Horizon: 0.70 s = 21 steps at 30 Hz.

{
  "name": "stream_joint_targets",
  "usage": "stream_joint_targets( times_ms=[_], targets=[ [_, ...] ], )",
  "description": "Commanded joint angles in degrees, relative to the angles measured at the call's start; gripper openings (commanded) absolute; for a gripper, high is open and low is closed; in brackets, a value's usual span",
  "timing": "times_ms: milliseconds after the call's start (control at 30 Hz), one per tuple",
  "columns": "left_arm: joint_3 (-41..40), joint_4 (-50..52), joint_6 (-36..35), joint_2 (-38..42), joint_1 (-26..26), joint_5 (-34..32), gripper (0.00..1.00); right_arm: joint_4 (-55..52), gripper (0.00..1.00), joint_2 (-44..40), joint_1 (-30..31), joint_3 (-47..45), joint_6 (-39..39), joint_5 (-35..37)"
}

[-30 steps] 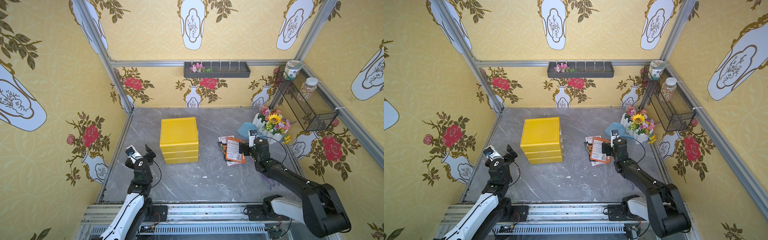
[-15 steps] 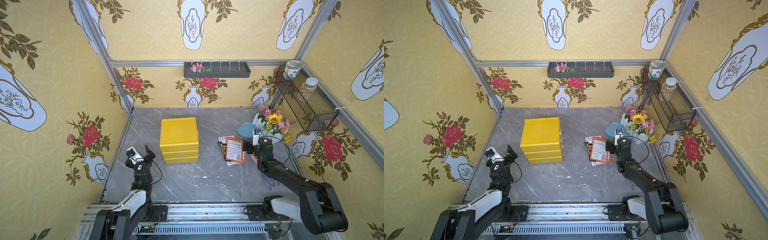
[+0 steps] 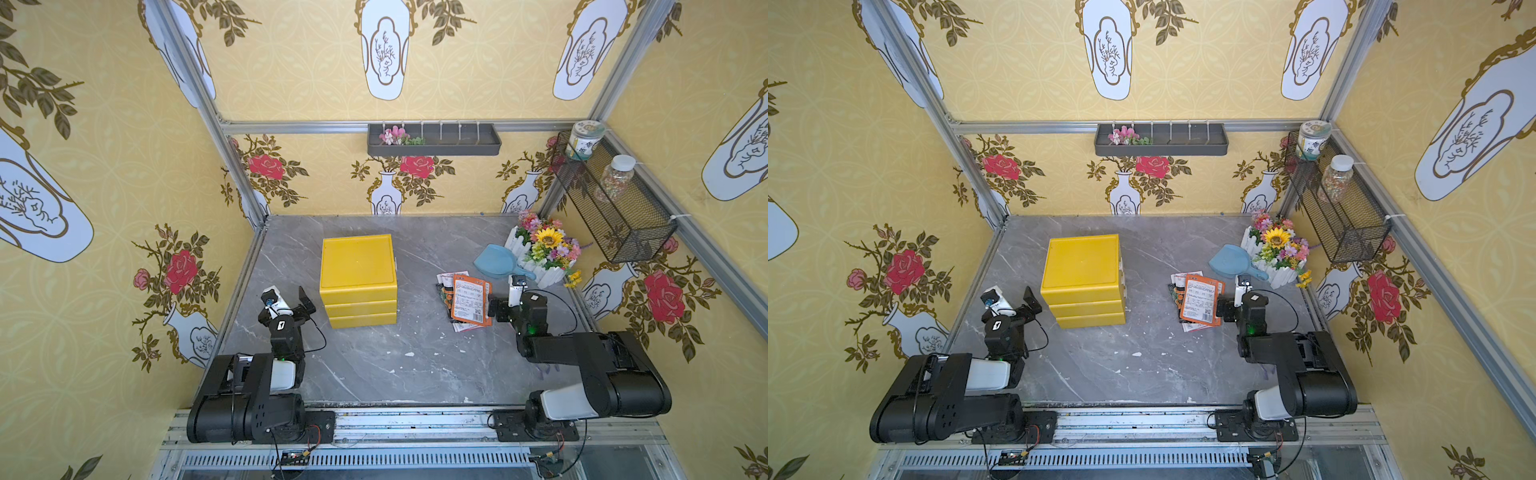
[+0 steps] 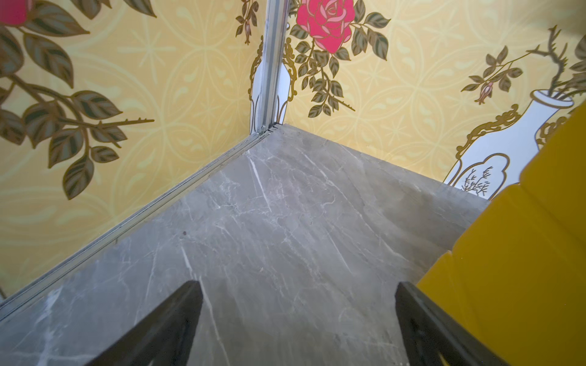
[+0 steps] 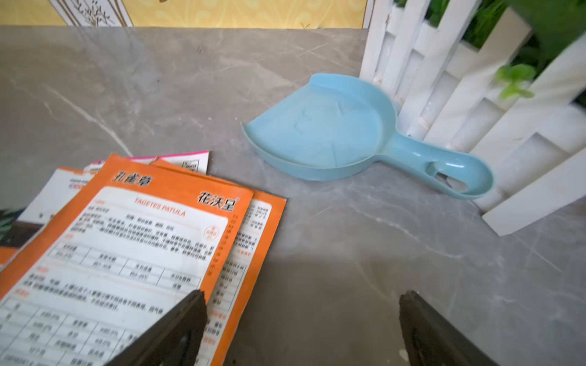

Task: Take the seed bags out of the drawer
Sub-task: Reset both arms

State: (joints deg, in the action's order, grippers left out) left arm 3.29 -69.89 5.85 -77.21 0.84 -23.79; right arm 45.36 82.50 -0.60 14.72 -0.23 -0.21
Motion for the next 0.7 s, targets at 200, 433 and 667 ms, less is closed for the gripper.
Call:
stream_joint_targets(
  times_ms=[200,433,667],
  targets=[
    [0.14,-1.6,-0.64,0.0,0.13,0.61,1.0,5.02,0.97,-0.13,-0.26,-0.38,1.06,-1.52],
    [0.31,-1.48,-0.75,-0.22,0.12,0.94,1.0,4.02,0.97,0.65,0.1,0.45,0.63,-1.96],
    [0.43,-1.31,-0.81,-0.37,0.13,0.95,1.0,4.9,0.97,-0.04,-0.57,-0.3,0.76,-3.13]
  ],
)
